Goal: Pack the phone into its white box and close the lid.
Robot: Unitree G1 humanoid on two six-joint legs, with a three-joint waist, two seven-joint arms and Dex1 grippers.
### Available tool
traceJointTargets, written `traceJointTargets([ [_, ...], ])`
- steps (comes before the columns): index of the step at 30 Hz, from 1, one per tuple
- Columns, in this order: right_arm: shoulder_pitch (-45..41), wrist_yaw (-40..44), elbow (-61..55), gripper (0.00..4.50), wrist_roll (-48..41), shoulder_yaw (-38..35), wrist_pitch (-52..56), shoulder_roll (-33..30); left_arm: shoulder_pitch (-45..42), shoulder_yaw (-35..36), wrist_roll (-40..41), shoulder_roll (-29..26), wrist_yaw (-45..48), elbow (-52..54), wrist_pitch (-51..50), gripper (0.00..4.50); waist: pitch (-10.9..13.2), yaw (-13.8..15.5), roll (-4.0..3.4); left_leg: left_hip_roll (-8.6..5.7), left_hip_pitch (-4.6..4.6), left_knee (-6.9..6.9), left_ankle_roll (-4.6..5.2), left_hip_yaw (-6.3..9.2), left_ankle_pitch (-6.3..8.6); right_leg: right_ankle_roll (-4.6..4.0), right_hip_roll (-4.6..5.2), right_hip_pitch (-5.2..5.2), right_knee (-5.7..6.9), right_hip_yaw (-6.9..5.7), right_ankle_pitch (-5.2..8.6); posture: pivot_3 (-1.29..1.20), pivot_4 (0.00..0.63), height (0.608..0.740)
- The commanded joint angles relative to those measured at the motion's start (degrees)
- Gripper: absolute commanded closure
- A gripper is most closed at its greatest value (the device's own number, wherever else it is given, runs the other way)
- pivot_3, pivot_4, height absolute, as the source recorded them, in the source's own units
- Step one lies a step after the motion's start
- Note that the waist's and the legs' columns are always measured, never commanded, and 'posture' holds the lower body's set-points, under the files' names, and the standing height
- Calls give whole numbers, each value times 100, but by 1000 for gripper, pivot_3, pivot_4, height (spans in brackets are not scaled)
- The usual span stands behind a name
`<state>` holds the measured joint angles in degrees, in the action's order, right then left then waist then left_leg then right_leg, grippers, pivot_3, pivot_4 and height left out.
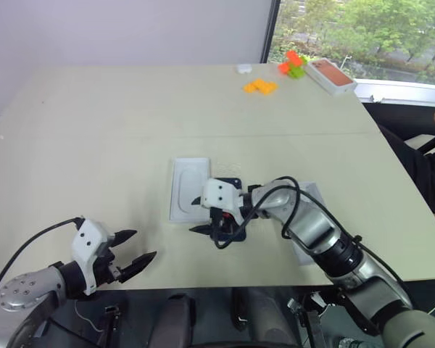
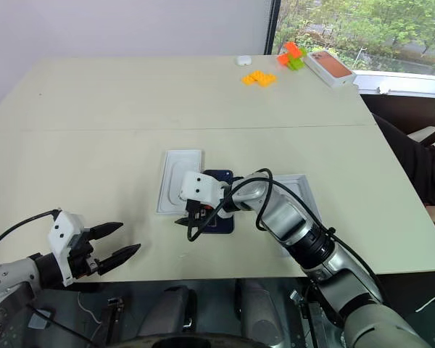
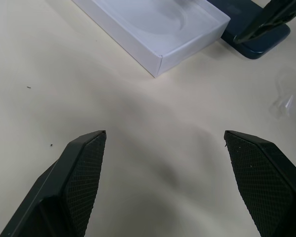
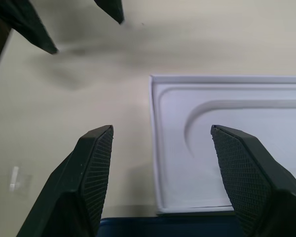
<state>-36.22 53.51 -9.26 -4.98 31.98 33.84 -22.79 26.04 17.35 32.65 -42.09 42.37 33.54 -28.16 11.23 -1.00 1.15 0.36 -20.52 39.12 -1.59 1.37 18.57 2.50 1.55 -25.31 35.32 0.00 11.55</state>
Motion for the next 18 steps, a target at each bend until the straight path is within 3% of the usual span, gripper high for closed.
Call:
traceJointTargets([
  [1,-123,-166,117,1200,307,116,-279,131,-4,133,-39,44,20,88,101,434,0,-3,0,0,2,0,0,0,0,0,-1,0,1,0,0,0,150,740],
  [11,-550,-1292,1425,1200,856,-375,-571,743,-126,26,-77,141,-31,117,95,434,0,-13,-1,5,3,0,0,0,0,-5,-6,-3,5,0,-3,0,150,740],
  [18,-603,-1464,1589,1200,948,-601,-772,831,-301,-144,-75,284,-82,143,39,434,0,-10,-1,2,-3,-2,0,-4,0,-4,-1,-3,1,1,-4,0,150,740],
])
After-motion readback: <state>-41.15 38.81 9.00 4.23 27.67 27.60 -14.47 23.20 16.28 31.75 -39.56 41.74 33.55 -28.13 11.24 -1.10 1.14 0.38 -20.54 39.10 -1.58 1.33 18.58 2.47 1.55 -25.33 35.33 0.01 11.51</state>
